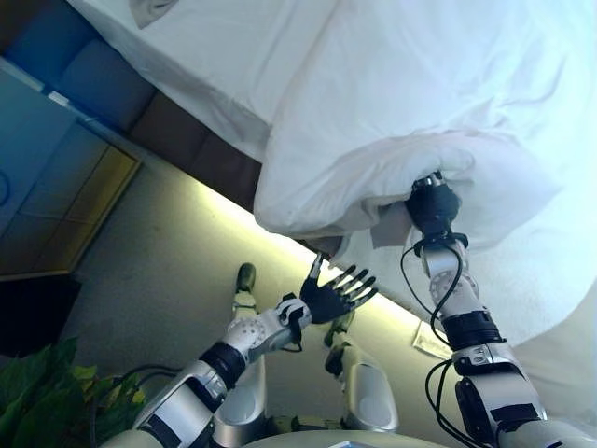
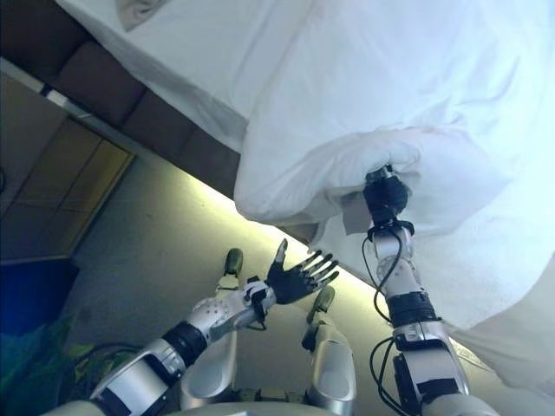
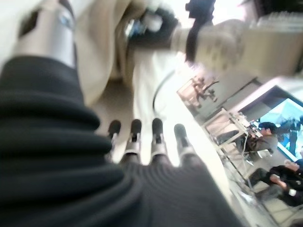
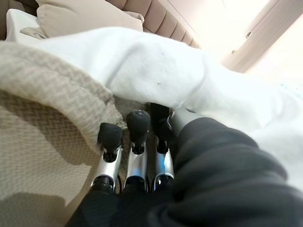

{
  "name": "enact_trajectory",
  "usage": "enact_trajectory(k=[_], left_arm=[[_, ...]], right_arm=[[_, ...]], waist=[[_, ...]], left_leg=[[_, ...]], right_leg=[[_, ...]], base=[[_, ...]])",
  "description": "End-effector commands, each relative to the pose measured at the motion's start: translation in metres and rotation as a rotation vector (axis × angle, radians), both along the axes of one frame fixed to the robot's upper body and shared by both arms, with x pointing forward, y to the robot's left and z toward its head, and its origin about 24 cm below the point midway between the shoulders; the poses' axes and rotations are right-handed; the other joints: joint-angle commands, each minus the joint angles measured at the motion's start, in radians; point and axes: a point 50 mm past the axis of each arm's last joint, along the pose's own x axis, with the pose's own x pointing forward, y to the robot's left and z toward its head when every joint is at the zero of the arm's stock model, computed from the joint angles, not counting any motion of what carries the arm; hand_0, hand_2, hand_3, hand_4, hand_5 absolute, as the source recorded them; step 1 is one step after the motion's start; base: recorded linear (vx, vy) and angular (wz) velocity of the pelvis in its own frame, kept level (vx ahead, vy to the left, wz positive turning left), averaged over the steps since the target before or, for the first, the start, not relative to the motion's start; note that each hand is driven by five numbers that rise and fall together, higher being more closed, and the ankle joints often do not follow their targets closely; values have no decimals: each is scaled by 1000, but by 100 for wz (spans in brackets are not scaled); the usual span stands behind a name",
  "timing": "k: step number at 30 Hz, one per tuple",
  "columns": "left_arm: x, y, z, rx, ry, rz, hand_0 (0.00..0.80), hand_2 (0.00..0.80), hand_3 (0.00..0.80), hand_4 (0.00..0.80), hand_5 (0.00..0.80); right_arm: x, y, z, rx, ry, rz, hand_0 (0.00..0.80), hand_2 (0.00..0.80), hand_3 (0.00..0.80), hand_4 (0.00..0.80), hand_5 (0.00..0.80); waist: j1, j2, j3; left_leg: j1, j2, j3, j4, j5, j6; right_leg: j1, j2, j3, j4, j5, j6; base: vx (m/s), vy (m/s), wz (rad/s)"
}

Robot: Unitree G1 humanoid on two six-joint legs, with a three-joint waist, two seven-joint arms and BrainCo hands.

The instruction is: Make the bed neatly

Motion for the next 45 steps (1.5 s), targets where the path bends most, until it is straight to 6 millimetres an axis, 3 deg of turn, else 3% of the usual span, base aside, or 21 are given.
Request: enact_trajectory(k=[1, 10, 18, 25, 32, 35, 39, 45], left_arm=[[17, -22, 46, -91, -118, 55, 0, 0, 0, 0, 0], [53, -14, 81, -113, -224, 239, 0, 0, 0, 0, 0], [72, 5, 104, -165, -283, 367, 0, 0, 0, 0, 0], [75, 18, 84, -124, -191, 420, 0, 0, 0, 0, 0], [66, 35, 35, -19, -75, 463, 0, 0, 0, 0, 0], [65, 46, 24, -24, -39, 496, 0, 0, 0, 0, 0], [65, 57, 20, -46, -46, 505, 0, 0, 0, 0, 0], [58, 46, 19, -80, -52, 416, 0, 0, 0, 0, 0]], right_arm=[[2, -2, 65, -45, -297, 50, 800, 800, 800, 800, 800], [-1, 31, 105, -92, -422, 167, 800, 800, 800, 800, 800], [-4, 43, 108, -110, -444, 187, 800, 800, 800, 800, 800], [-6, 40, 113, -108, -465, 143, 800, 800, 800, 800, 800], [-11, 29, 117, -82, -489, 88, 800, 800, 800, 800, 800], [-12, 26, 116, -66, -488, 86, 800, 800, 800, 800, 800], [-12, 23, 114, -43, -493, 87, 800, 800, 800, 800, 800], [-14, 19, 119, -33, -525, 85, 800, 800, 800, 800, 800]], waist=[[-30, -13, -18], [-79, -31, 12], [-83, -38, 20], [-67, -50, 24], [-41, -73, 38], [-33, -86, 42], [-26, -100, 49], [-18, -114, 66]], left_leg=[[-19, 101, 26, -40, 70, -72], [-41, 104, 88, -64, 99, -65], [-38, 110, 104, -83, 111, -62], [-40, 113, 94, -78, 106, -57], [-51, 122, 81, -73, 103, -54], [-51, 129, 81, -73, 103, -54], [-50, 135, 80, -72, 101, -53], [-72, 133, 69, -48, 91, -50]], right_leg=[[36, -123, 59, -58, 159, 97], [-41, -130, 98, -58, 179, 92], [-50, -130, 89, -63, 183, 85], [-50, -127, 75, -61, 183, 81], [-41, -115, 53, -70, 187, 84], [-33, -107, 44, -75, 187, 84], [-25, -99, 34, -77, 187, 83], [-38, -91, 28, -63, 186, 80]], base=[[-132, 200, -27], [-77, 163, -23], [-19, 51, -8], [5, -34, -5], [3, -72, -1], [17, -65, -2], [6, -51, -3], [0, -46, 0]])
